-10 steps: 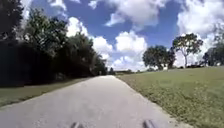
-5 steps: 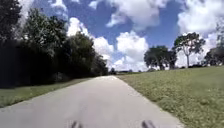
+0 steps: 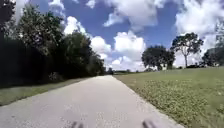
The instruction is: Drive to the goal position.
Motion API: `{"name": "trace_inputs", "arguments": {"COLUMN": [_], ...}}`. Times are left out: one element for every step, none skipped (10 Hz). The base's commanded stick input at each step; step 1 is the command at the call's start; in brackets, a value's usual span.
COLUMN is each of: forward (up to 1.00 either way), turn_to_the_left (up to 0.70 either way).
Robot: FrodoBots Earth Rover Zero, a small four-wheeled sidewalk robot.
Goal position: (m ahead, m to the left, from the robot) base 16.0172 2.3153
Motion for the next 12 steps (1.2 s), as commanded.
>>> {"name": "trace_inputs", "arguments": {"forward": [0.7,0.7,0.7,0.67,0.4,0.13,0.0,0.0,0.0,0.0,0.0,0.04], "turn_to_the_left": [0.0,0.0,0.0,0.0,0.0,0.0,0.25,0.7,0.7,0.7,0.31,0.0]}}
